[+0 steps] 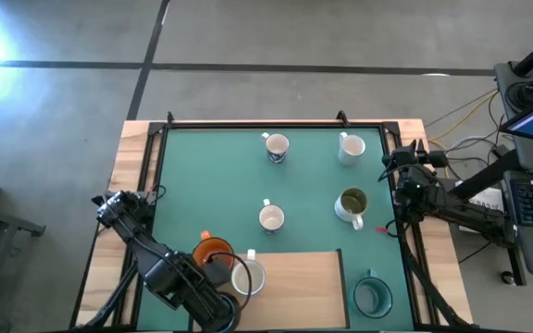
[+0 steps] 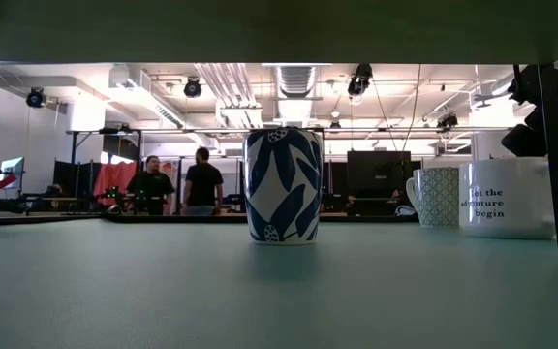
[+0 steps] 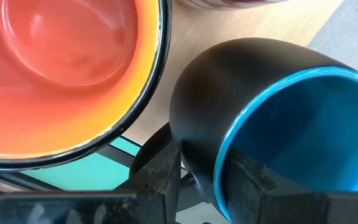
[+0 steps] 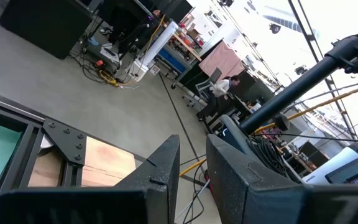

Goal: Place coffee mugs
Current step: Put the black blue mug on the shelf

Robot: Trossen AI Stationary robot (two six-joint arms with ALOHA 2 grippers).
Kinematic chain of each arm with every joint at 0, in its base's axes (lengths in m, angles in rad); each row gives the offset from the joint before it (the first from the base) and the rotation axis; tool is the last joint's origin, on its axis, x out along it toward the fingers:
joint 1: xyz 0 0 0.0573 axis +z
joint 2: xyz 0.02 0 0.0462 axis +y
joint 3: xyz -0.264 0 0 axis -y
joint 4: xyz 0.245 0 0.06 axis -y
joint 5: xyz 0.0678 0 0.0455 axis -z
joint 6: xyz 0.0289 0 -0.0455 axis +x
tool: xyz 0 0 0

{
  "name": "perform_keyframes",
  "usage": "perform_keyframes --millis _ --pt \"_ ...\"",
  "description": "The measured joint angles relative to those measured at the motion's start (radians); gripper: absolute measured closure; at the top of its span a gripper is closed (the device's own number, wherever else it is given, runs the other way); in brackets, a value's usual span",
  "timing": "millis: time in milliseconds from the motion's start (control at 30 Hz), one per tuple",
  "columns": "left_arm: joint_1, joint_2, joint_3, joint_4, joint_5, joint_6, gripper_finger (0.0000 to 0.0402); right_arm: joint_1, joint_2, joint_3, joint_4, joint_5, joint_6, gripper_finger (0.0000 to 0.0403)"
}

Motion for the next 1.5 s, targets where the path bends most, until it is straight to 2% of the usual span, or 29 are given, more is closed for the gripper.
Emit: perform_keyframes --millis 367,1500 --pt "0.000 -0.001 0.038 -0.002 -0.001 -0.040 0.0318 0.000 0.000 0.000 0.000 0.000 0.000 0.0335" --pt "0.002 -0.016 0.037 0.000 0.027 -0.084 0.0322 0.000 0.000 0.000 0.000 0.000 0.000 0.0335"
